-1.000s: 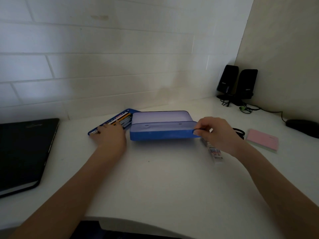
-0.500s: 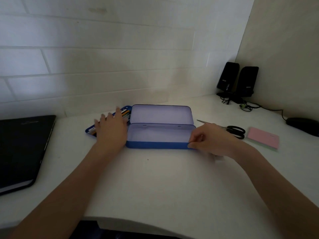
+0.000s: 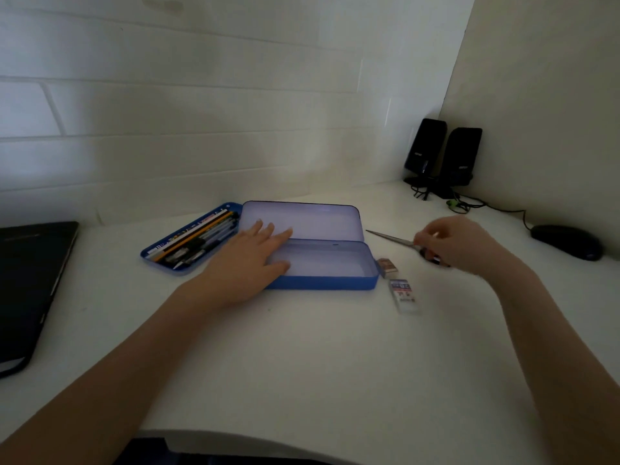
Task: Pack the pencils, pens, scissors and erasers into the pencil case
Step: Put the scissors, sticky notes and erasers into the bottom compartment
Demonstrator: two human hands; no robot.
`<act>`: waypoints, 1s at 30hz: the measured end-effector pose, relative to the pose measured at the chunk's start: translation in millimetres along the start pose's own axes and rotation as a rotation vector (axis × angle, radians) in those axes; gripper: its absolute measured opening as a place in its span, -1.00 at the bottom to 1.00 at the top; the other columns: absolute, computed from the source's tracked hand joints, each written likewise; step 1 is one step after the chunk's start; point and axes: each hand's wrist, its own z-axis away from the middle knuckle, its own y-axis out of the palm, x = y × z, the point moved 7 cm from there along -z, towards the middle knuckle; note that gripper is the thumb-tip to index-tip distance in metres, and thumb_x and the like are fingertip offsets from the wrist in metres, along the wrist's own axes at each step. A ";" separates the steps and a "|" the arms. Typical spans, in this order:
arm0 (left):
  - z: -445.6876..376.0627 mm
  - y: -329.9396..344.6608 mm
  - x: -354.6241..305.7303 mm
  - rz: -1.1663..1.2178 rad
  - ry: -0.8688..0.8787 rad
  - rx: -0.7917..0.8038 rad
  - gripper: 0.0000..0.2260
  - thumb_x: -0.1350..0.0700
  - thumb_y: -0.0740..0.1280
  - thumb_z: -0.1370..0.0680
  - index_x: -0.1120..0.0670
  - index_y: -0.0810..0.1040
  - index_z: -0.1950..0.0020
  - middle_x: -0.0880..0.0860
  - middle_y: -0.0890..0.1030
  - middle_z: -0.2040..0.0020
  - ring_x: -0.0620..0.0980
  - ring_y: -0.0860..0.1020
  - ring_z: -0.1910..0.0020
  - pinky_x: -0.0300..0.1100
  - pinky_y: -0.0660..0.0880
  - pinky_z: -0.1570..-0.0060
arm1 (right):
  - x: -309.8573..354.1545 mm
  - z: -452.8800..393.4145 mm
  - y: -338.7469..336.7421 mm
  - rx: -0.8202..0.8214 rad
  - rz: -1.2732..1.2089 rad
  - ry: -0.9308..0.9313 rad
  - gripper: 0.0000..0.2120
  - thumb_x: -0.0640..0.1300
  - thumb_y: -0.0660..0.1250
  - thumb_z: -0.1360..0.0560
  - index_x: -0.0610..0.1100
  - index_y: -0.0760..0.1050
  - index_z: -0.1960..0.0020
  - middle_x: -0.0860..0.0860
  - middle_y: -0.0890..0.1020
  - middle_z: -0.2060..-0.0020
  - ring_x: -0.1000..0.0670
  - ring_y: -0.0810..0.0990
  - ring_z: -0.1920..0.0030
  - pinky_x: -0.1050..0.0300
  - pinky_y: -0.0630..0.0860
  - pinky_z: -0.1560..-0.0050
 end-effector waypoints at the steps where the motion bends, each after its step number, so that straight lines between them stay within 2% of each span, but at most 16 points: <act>1: -0.7 0.7 0.1 -0.021 -0.010 0.015 -0.34 -0.21 -0.02 -0.41 -0.13 0.01 -0.52 0.03 0.01 -0.56 -0.02 -0.07 -0.54 -0.13 -0.12 -0.46 | -2.3 -0.7 11.3 0.101 0.026 0.018 -0.78 0.02 0.30 -0.51 -0.11 0.58 -0.01 -0.08 0.67 0.19 0.02 0.59 0.30 0.21 0.50 0.30; 3: -0.9 1.4 0.9 -0.048 -0.016 0.015 -0.33 -0.22 -0.04 -0.39 -0.15 0.03 -0.51 0.02 0.05 -0.56 -0.02 0.00 -0.53 -0.13 -0.08 -0.47 | 1.6 0.7 31.0 0.252 0.034 0.034 -0.74 0.11 0.36 -0.44 -0.02 0.54 -0.03 -0.05 0.66 0.14 0.01 0.62 0.22 0.16 0.57 0.21; 6: 0.6 -1.6 0.7 -0.080 -0.001 -0.014 -0.23 -0.33 -0.13 -0.31 -0.14 0.07 -0.51 0.01 0.17 -0.53 -0.01 0.14 -0.49 -0.14 -0.01 -0.46 | 12.9 3.1 43.9 0.294 0.035 0.012 -0.68 0.18 0.38 -0.39 0.06 0.49 -0.06 0.01 0.60 0.16 0.03 0.62 0.25 0.17 0.56 0.22; 9: 0.5 -3.9 -0.6 -0.082 0.033 -0.051 -0.18 -0.34 -0.18 -0.26 -0.12 0.12 -0.50 0.00 0.30 -0.47 -0.01 0.24 -0.43 -0.12 0.08 -0.43 | 9.5 0.2 39.6 0.239 0.032 0.007 -0.71 0.14 0.36 -0.43 0.05 0.48 -0.09 0.03 0.56 0.11 0.05 0.57 0.23 0.17 0.51 0.18; 13: 1.8 -1.2 -3.0 -0.121 0.014 -0.053 -0.21 -0.34 -0.20 -0.25 -0.19 0.10 -0.49 -0.08 0.34 -0.38 -0.03 0.26 -0.38 -0.07 0.07 -0.39 | -12.2 -8.9 14.0 0.003 0.059 0.025 -0.77 -0.01 0.28 -0.53 -0.02 0.50 -0.17 -0.02 0.57 0.05 0.00 0.54 0.13 0.12 0.45 0.11; 17: 3.4 1.0 -8.0 -0.109 0.028 -0.068 -0.23 -0.34 -0.19 -0.27 -0.21 0.10 -0.48 -0.08 0.38 -0.29 -0.03 0.29 -0.32 -0.06 0.10 -0.35 | -43.7 -12.7 -5.3 -0.198 0.106 0.139 -0.74 -0.11 0.24 -0.54 -0.03 0.49 -0.22 -0.06 0.58 -0.13 -0.09 0.52 -0.11 -0.04 0.47 -0.15; 21: 6.5 2.2 -13.1 -0.096 0.036 -0.086 -0.24 -0.34 -0.18 -0.28 -0.21 0.12 -0.47 -0.09 0.38 -0.27 -0.05 0.28 -0.30 -0.06 0.09 -0.36 | -56.3 -10.5 -5.8 -0.206 0.140 0.206 -0.72 -0.12 0.26 -0.53 0.03 0.50 -0.22 0.03 0.57 -0.20 -0.05 0.50 -0.22 -0.07 0.39 -0.25; 24: 6.8 4.1 -15.9 -0.098 0.030 -0.086 -0.24 -0.35 -0.19 -0.28 -0.21 0.12 -0.47 -0.10 0.38 -0.28 -0.06 0.29 -0.30 -0.05 0.11 -0.38 | -66.6 -8.7 -16.6 -0.223 0.156 0.263 -0.77 -0.05 0.31 -0.49 0.06 0.55 -0.15 0.05 0.57 -0.18 -0.05 0.50 -0.21 -0.09 0.36 -0.27; 27: 6.9 4.5 -18.2 -0.102 0.032 -0.082 -0.23 -0.35 -0.20 -0.27 -0.20 0.11 -0.48 -0.09 0.37 -0.31 -0.06 0.28 -0.31 -0.06 0.11 -0.37 | -69.8 -8.4 -15.3 -0.201 0.094 0.285 -0.83 0.05 0.36 -0.45 0.10 0.59 -0.03 0.02 0.61 -0.09 -0.06 0.52 -0.15 -0.04 0.36 -0.22; 30: 9.1 4.1 -21.2 -0.087 0.039 -0.074 -0.22 -0.39 -0.23 -0.28 -0.20 0.10 -0.48 -0.09 0.35 -0.34 -0.05 0.26 -0.34 -0.07 0.10 -0.37 | -59.0 -10.6 0.6 -0.141 0.166 0.238 -0.80 0.06 0.35 -0.46 0.10 0.57 -0.07 0.04 0.57 -0.04 -0.07 0.51 -0.15 0.03 0.33 -0.13</act>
